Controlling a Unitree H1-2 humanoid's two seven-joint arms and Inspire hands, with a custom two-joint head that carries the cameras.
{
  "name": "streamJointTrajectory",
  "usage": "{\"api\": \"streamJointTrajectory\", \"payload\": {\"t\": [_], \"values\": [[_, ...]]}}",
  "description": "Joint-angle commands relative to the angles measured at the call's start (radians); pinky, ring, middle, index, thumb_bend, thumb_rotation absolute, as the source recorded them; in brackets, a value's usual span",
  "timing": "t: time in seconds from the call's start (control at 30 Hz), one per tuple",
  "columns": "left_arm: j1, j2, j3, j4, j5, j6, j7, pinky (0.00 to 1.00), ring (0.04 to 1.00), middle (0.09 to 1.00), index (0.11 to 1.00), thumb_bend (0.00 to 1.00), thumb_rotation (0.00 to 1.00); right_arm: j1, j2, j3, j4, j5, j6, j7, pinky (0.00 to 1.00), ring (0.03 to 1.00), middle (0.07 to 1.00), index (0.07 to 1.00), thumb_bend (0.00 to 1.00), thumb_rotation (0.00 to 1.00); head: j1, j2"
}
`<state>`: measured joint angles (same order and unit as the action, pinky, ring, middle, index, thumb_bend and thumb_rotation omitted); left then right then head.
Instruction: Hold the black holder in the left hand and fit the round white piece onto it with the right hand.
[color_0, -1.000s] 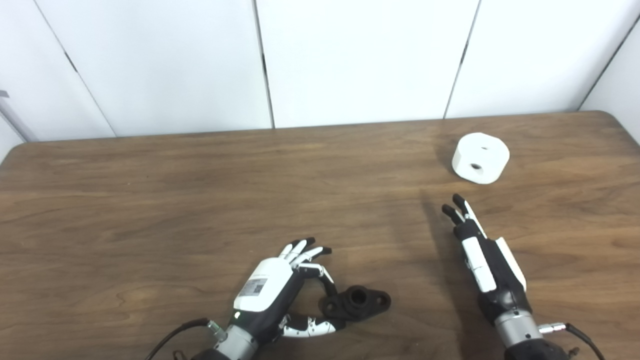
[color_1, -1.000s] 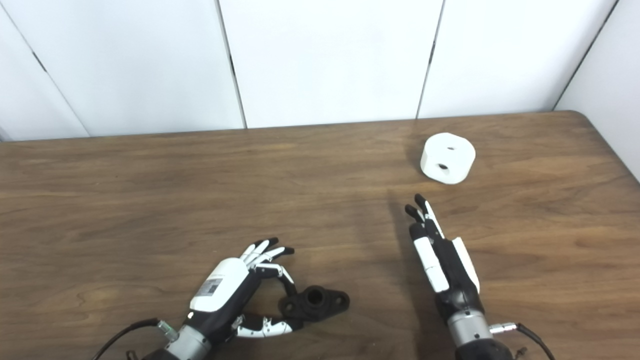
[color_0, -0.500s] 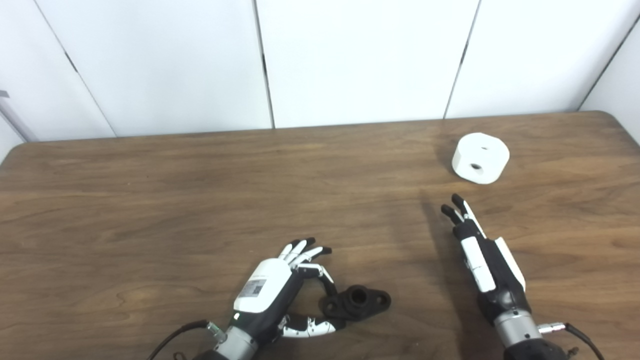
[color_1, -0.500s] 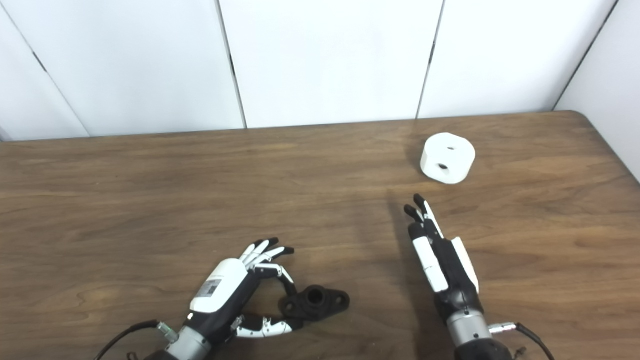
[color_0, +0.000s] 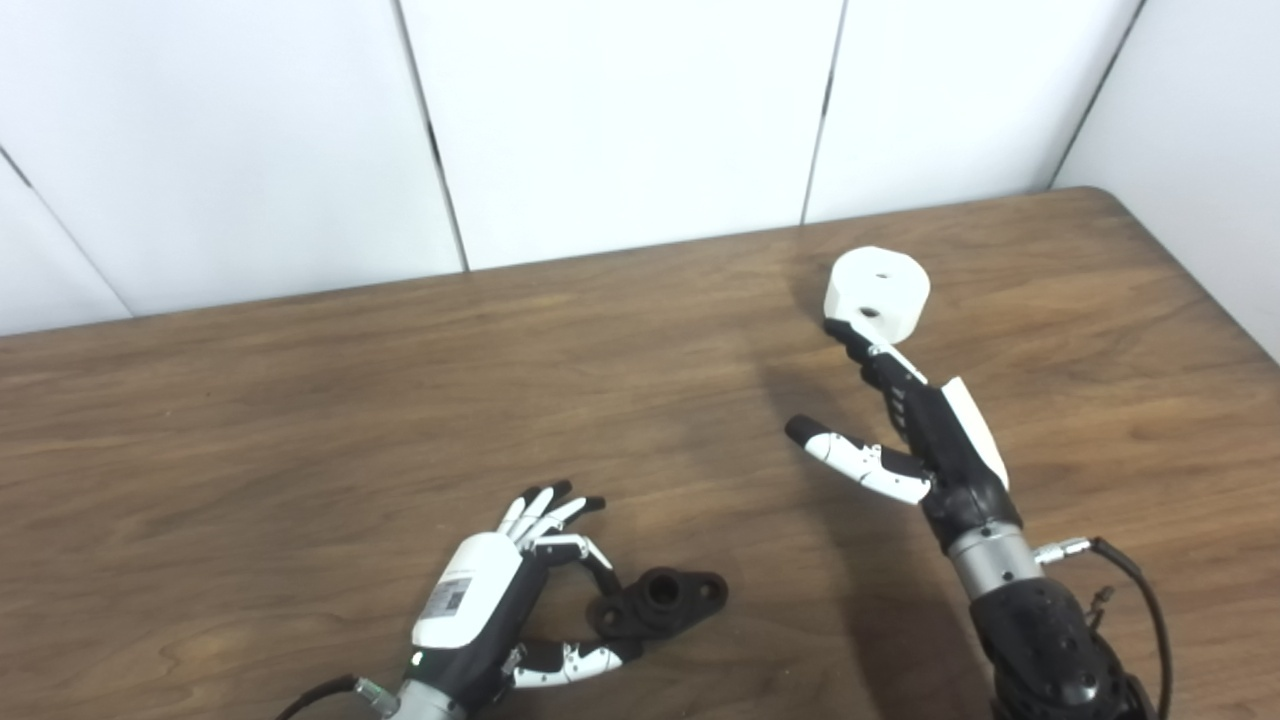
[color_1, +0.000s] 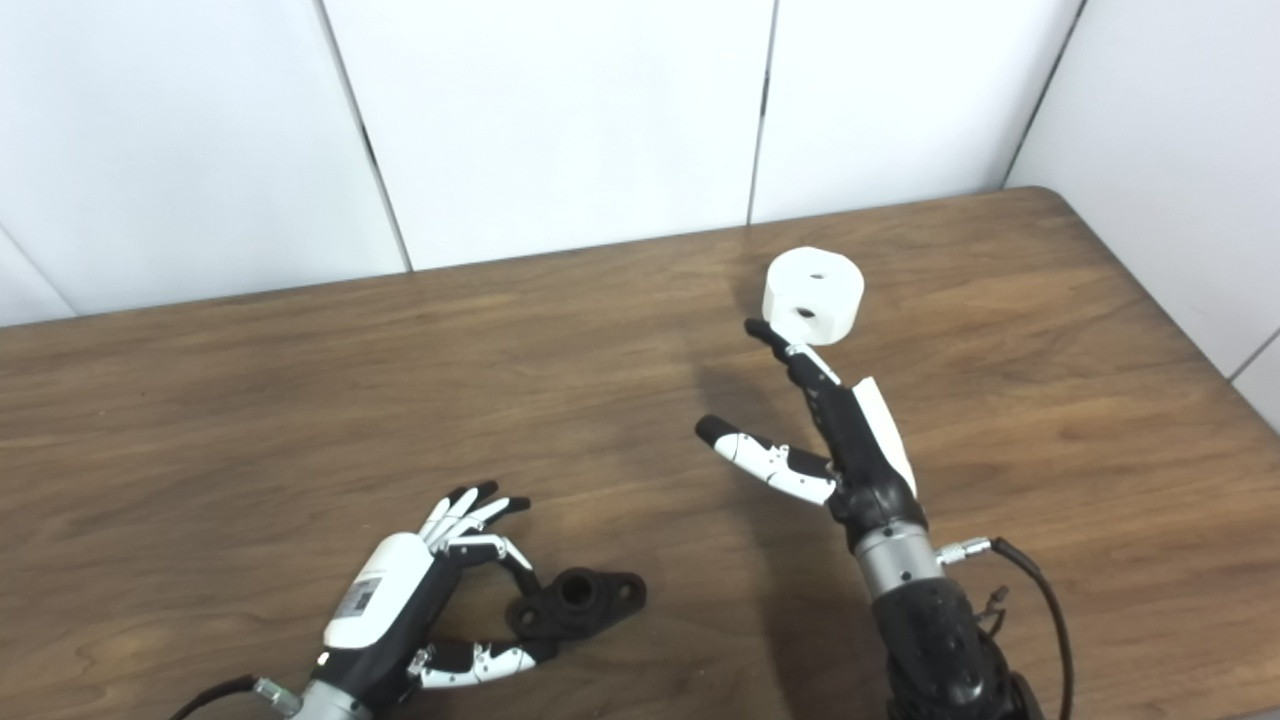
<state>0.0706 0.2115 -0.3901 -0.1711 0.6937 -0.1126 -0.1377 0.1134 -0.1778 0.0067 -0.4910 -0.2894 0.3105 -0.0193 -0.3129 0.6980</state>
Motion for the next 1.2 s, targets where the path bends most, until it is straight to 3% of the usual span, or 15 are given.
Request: {"api": "streamJointTrajectory", "payload": {"t": [0.0,0.1,0.43,0.63,0.8,0.97,1.17], "values": [[0.001,0.026,0.010,0.032,0.014,0.047,-0.031,1.00,0.992,0.901,0.489,0.51,0.05,-0.049,-0.032,-0.011,-0.044,-0.062,0.005,0.004,0.98,0.952,0.926,0.870,0.66,0.40,-0.001,0.001],[0.001,0.024,0.009,0.039,0.023,0.044,-0.026,1.00,0.988,0.899,0.490,0.51,0.05,-0.086,-0.079,-0.014,-0.068,-0.147,0.054,0.031,1.00,0.966,0.931,0.881,0.69,0.45,-0.007,-0.009],[0.001,0.016,-0.001,0.047,0.035,0.042,-0.017,1.00,0.986,0.896,0.490,0.51,0.05,-0.201,-0.190,-0.064,-0.070,-0.244,0.149,0.119,1.00,0.998,0.948,0.902,0.72,0.39,0.021,-0.010],[0.001,0.010,-0.004,0.061,0.033,0.033,-0.004,1.00,0.977,0.895,0.489,0.51,0.05,-0.273,-0.238,-0.073,0.022,-0.243,0.106,0.124,1.00,1.000,0.957,0.910,0.78,0.33,0.016,-0.018],[-0.002,0.007,-0.005,0.069,0.036,0.038,-0.005,1.00,0.980,0.897,0.489,0.51,0.05,-0.336,-0.283,-0.043,0.076,-0.293,0.110,0.141,1.00,1.000,0.988,0.949,0.82,0.33,0.015,-0.024],[-0.006,0.009,-0.007,0.074,0.038,0.038,-0.007,1.00,0.986,0.900,0.489,0.51,0.05,-0.407,-0.342,-0.001,0.134,-0.369,0.154,0.208,1.00,1.000,0.969,0.961,0.87,0.37,0.013,-0.029],[-0.004,0.010,-0.013,0.065,0.062,0.041,-0.004,1.00,0.979,0.896,0.489,0.51,0.05,-0.492,-0.350,0.004,0.232,-0.455,0.159,0.321,1.00,1.000,0.897,0.958,0.89,0.37,0.013,-0.030]]}}
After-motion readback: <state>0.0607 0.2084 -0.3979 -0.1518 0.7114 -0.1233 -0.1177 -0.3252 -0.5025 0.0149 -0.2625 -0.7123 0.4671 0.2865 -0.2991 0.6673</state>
